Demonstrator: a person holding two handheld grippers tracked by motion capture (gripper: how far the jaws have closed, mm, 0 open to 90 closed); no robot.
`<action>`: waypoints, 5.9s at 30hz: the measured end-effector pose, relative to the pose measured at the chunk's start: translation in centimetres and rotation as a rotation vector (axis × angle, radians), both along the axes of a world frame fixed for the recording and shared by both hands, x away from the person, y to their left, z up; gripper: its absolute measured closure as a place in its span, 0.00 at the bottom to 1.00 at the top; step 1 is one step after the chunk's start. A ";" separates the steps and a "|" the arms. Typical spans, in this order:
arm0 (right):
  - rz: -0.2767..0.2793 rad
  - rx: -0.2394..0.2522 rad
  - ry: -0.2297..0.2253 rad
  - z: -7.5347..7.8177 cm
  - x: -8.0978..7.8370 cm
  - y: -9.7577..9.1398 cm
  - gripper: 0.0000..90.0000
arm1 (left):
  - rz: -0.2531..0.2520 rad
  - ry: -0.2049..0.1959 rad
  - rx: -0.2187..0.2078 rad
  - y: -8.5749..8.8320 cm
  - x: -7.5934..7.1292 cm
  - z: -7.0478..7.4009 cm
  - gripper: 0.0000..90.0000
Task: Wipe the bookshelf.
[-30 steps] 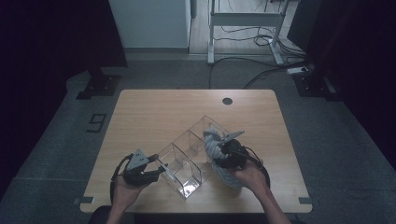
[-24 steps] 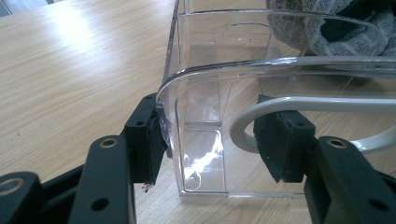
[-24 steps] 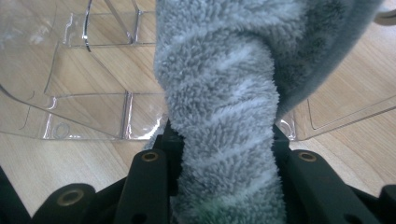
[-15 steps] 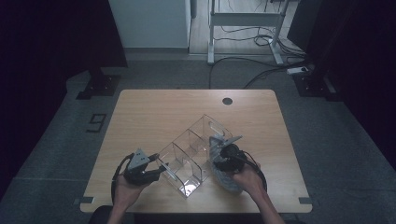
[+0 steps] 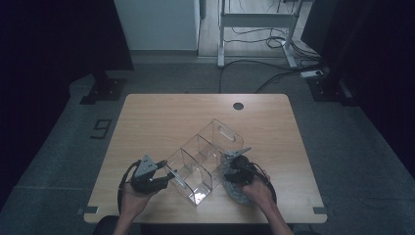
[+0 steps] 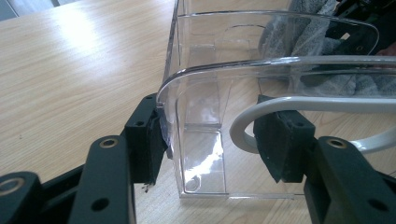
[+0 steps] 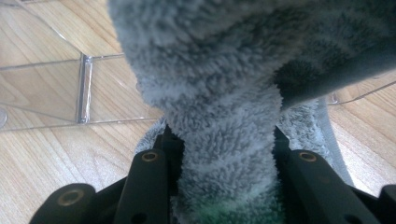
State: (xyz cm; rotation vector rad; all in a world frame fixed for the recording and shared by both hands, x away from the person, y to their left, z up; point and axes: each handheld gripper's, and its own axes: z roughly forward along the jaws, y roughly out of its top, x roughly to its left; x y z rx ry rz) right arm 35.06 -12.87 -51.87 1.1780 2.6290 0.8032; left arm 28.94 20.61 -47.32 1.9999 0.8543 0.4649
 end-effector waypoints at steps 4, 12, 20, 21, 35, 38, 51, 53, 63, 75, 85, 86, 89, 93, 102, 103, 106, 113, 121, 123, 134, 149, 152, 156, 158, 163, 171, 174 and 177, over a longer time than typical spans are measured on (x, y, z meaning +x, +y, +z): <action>0.005 -0.007 -0.010 0.3 -0.3 -0.2 0.70 | -0.009 -0.010 -0.007 0.1 0.0 -0.1 0.48; 0.012 0.032 -0.029 2.5 -2.0 -1.6 0.71 | -0.019 -0.017 -0.013 0.5 -0.3 0.1 0.45; 0.019 0.071 -0.058 5.7 -3.4 -2.8 0.71 | -0.018 -0.018 -0.012 0.6 -0.4 0.1 0.50; 0.019 0.072 -0.061 6.1 -3.5 -2.8 0.71 | -0.018 -0.017 -0.014 0.6 -0.4 0.1 0.50; 0.070 0.104 -0.092 11.3 -3.7 -1.7 0.70 | -0.018 -0.014 -0.013 0.6 -0.3 0.1 0.50; 0.091 0.106 -0.094 12.2 -3.3 -0.8 0.70 | -0.019 -0.013 -0.014 0.6 -0.3 0.1 0.50; 0.167 0.117 -0.084 14.1 -0.8 4.3 0.70 | -0.017 -0.012 -0.017 0.6 -0.3 0.1 0.50; 0.173 0.111 -0.080 14.2 -0.4 5.1 0.70 | -0.017 -0.012 -0.017 0.6 -0.3 0.1 0.50; 0.204 0.101 -0.056 14.1 1.5 9.1 0.70 | -0.015 -0.013 -0.014 0.6 -0.3 0.1 0.50; 0.204 0.039 -0.036 12.4 3.5 13.1 0.69 | -0.016 -0.013 -0.014 0.6 -0.3 0.1 0.50; 0.203 -0.012 -0.034 11.0 3.8 14.0 0.71 | -0.010 -0.010 -0.010 0.4 -0.3 0.2 0.50; 0.205 -0.013 -0.035 11.0 3.7 13.8 0.71 | -0.011 -0.009 -0.010 0.4 -0.3 0.2 0.50; 0.214 -0.013 -0.036 11.1 3.4 13.3 0.71 | -0.008 -0.008 -0.011 0.4 -0.3 0.2 0.50; 0.215 -0.004 -0.026 11.1 2.7 12.4 0.70 | -0.009 -0.006 -0.011 0.4 -0.3 0.2 0.50; 0.221 0.015 -0.032 10.8 1.1 10.3 0.70 | -0.009 -0.007 -0.011 0.4 -0.3 0.2 0.50; 0.225 0.013 -0.036 10.8 0.9 10.1 0.70 | -0.008 -0.007 -0.011 0.4 -0.3 0.2 0.50; 0.221 0.017 -0.032 10.7 0.4 9.5 0.70 | -0.009 -0.006 -0.010 0.4 -0.3 0.2 0.50; 0.217 0.046 -0.030 10.3 -0.7 8.0 0.70 | -0.007 -0.005 -0.008 0.4 -0.3 0.2 0.50; 0.211 0.058 -0.033 9.8 -1.7 6.7 0.70 | -0.006 -0.004 -0.006 0.3 -0.2 0.2 0.50; 0.212 0.054 -0.038 9.7 -2.0 6.5 0.70 | -0.006 -0.004 -0.005 0.3 -0.2 0.2 0.50; 0.201 0.055 -0.044 8.8 -3.1 5.3 0.70 | -0.005 -0.003 -0.009 0.3 0.0 0.2 0.50; 0.171 0.026 -0.025 5.3 -3.1 4.6 0.70 | 0.019 -0.003 -0.008 0.3 0.6 0.2 0.50; 0.163 0.041 -0.018 4.8 -2.7 4.5 0.70 | 0.026 -0.002 -0.009 0.3 0.7 0.2 0.50; 0.157 0.030 -0.014 4.0 -2.3 4.5 0.70 | 0.035 -0.003 -0.011 0.3 0.9 0.2 0.51; 0.151 0.031 -0.008 3.5 -2.1 4.5 0.70 | 0.037 -0.003 -0.012 0.3 1.0 0.2 0.51; 0.139 -0.001 0.004 1.8 -1.3 4.7 0.70 | 0.045 -0.002 -0.020 0.3 1.3 0.2 0.51; 0.118 0.010 0.021 -0.1 -0.4 4.3 0.70 | 0.054 -0.004 -0.031 0.2 1.9 0.1 0.51; 0.117 -0.001 0.018 0.0 -0.4 4.3 0.70 | 0.055 -0.005 -0.032 0.2 2.0 0.0 0.51; 0.129 -0.007 0.020 0.3 -0.6 4.1 0.70 | 0.051 -0.012 -0.032 0.2 1.9 0.0 0.51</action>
